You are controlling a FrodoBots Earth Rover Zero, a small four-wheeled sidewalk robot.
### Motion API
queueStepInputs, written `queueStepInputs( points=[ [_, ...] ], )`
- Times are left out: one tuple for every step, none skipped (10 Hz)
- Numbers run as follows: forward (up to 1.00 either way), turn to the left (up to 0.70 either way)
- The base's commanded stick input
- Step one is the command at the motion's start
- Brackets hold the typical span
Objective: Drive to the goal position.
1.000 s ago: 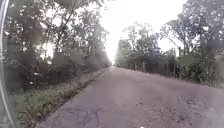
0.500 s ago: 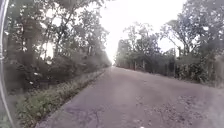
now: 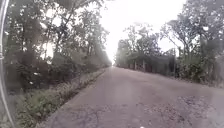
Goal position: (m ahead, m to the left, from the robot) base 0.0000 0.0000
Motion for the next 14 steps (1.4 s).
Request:
queueStepInputs(
  points=[
    [0.10, 0.01],
    [0.10, 0.01],
    [0.10, 0.01],
    [0.10, 0.01],
    [0.10, 0.01],
    [0.10, 0.01],
    [0.10, 0.01],
    [0.10, 0.01],
    [0.10, 0.01],
    [0.10, 0.01],
    [0.10, 0.01],
    [0.10, 0.01],
    [0.10, 0.01],
    [0.10, 0.01]
  ],
)
